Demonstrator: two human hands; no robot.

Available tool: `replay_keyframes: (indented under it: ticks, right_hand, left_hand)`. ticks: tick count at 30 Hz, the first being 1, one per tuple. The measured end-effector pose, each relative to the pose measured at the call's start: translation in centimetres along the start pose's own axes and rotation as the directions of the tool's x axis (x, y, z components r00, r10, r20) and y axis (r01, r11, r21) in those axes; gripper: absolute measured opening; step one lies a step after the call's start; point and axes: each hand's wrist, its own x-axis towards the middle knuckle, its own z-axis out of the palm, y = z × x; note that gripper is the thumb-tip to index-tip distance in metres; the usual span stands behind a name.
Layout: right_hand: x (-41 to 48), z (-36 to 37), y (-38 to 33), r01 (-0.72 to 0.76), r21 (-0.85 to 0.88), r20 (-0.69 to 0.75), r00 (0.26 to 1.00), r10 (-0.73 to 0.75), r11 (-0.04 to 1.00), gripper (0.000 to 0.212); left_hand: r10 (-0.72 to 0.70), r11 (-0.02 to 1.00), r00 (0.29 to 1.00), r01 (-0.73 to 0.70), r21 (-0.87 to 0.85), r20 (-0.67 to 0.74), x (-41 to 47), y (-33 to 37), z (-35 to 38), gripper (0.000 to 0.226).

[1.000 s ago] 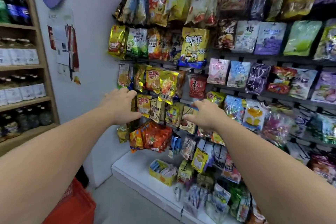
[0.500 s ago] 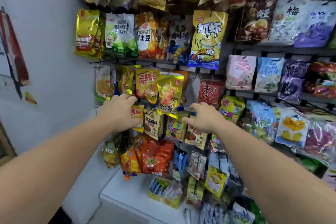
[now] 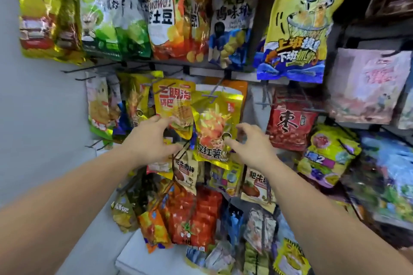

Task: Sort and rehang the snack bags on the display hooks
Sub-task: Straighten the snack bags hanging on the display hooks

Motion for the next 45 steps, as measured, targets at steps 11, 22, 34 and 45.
replay_keyframes:
  ticks: [11, 22, 34, 45]
  right_hand:
    - [7.9, 3.2, 0.7, -0.053, 0.330, -0.384, 0.905, 0.185, 0.942, 0.035]
    - [9.6, 6.5, -1.3, -0.139, 0.457, -0.527, 0.753, 0.394, 0.879, 0.023]
    - [9.4, 7.0, -1.5, 0.008, 0.608, -0.596, 0.665, 0.450, 0.794, 0.024]
    - [9.2, 6.4, -1.6, -0.015, 0.548, -0.501, 0.795, 0.343, 0.836, 0.015]
  left_hand:
    - [0.068, 0.873, 0.975, -0.161, -0.460, -0.212, 12.2, -0.6, 4.4, 0.070]
    - [0.283, 0.515, 0.957, -0.213, -0.831, -0.070, 17.1, -2.0, 7.2, 0.015]
    - [0.405, 0.546, 0.889, -0.421, -0.724, -0.212, 18.5, -3.6, 7.8, 0.035]
    - [0.327, 0.452, 0.926, -0.329, -0.829, -0.189, 15.9, -1.7, 6.2, 0.036]
